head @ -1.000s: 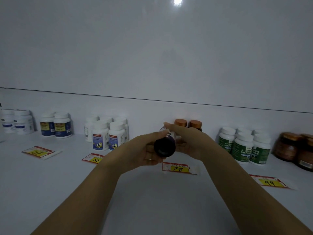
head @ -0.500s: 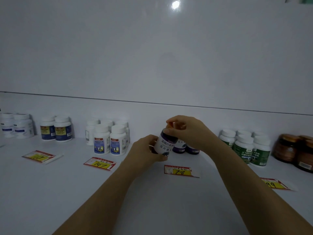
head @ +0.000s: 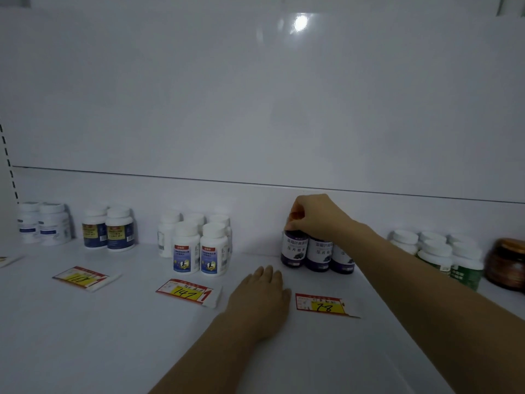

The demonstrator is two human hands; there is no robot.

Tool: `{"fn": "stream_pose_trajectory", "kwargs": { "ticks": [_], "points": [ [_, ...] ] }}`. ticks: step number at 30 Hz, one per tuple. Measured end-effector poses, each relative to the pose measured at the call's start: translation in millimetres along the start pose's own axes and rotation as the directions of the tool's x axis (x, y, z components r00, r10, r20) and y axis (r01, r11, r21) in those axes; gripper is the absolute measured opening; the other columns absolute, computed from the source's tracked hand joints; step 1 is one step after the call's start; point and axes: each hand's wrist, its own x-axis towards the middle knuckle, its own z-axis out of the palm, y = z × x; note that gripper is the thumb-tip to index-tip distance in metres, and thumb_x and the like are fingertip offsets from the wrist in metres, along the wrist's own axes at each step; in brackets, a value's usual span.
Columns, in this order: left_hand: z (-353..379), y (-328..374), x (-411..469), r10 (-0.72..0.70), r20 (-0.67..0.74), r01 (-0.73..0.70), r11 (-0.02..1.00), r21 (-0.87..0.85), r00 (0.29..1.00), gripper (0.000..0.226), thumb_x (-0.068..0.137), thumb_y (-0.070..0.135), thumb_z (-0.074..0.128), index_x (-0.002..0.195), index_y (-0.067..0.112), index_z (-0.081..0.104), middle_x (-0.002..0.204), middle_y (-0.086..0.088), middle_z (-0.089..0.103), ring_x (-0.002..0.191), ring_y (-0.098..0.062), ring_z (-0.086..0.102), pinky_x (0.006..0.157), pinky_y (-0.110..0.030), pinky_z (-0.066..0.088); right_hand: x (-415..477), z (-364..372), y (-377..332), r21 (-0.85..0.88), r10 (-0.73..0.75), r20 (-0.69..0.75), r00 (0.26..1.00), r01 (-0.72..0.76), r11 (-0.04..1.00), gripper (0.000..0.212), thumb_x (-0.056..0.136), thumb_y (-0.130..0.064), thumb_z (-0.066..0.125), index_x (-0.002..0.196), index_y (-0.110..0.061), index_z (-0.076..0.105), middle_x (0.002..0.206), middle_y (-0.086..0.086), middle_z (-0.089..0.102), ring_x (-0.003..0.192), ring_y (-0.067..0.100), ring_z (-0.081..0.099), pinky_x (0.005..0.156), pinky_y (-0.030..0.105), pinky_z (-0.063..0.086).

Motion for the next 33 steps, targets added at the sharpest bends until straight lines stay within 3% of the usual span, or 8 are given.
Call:
{"fn": "stream_pose_trajectory", "kwargs": {
  "ticks": [9,16,24,27,30,33],
  "points": [
    [1,-1,2,0.0,0.02,0.0,1.0,0.022,1.0,0.057,0.102,0.039,0.014,0.151,0.013,0.004,0.159,-0.006,0.0,0.147,-0.019,0.0,0.118,-0.033,0.003,-4,17,6,-0.157,0.003,-0.085,0.996,-0.016,0.987,0.057,0.087,-0.054,0.055,0.128,-0.015,0.048,0.124,0.011,0.043,0.116,0.027,0.039,0.097,0.038,0.04],
    [0,-1,1,-0.001,0.04,0.0,1.0,0.018,0.999,0.057,0.103,0.039,0.013,0.151,0.012,0.001,0.159,-0.005,-0.003,0.147,-0.018,-0.001,0.117,-0.032,0.002,-19,14,34,-0.412,0.023,-0.094,0.995,-0.06,0.909,0.039,0.097,-0.044,0.042,0.126,-0.019,0.048,0.126,0.011,0.044,0.115,0.029,0.04,0.096,0.037,0.033],
    [-2,1,-1,-0.004,0.033,0.004,1.0,-0.01,0.999,0.057,0.102,0.04,0.014,0.151,0.012,0.003,0.159,-0.005,-0.001,0.147,-0.017,0.0,0.117,-0.031,0.003,-28,18,35,-0.163,-0.02,-0.176,0.984,-0.009,0.987,0.022,0.098,-0.031,0.044,0.117,-0.024,0.053,0.114,0.007,0.051,0.107,0.025,0.045,0.096,0.035,0.029],
    [-7,3,-4,-0.038,-0.004,0.037,0.993,-0.116,0.999,0.059,0.102,0.041,0.022,0.151,0.013,0.005,0.16,-0.003,0.003,0.146,-0.016,0.005,0.117,-0.03,0.007,-37,7,35,-0.088,0.019,-0.211,0.977,-0.038,0.995,0.026,0.097,-0.032,0.047,0.12,-0.024,0.054,0.115,0.008,0.053,0.106,0.025,0.049,0.094,0.036,0.035],
    [-15,11,-9,-0.055,-0.101,0.025,0.961,-0.277,0.993,0.066,0.097,0.047,0.038,0.151,0.018,0.011,0.158,0.001,0.014,0.144,-0.015,0.018,0.114,-0.03,0.019,-50,-12,30,0.057,0.025,-0.304,0.952,-0.008,0.998,0.028,0.095,-0.033,0.052,0.119,-0.022,0.058,0.111,0.008,0.056,0.093,0.018,0.05,0.08,0.026,0.041],
    [-21,20,-11,0.011,-0.171,-0.085,0.898,-0.432,0.985,0.079,0.084,0.054,0.058,0.148,0.028,0.02,0.152,0.008,0.03,0.136,-0.011,0.033,0.109,-0.029,0.03,-63,-28,19,0.168,0.029,-0.346,0.938,0.031,0.985,0.03,0.091,-0.039,0.056,0.115,-0.021,0.062,0.105,0.004,0.061,0.088,0.013,0.055,0.067,0.018,0.04]
  ]
}}
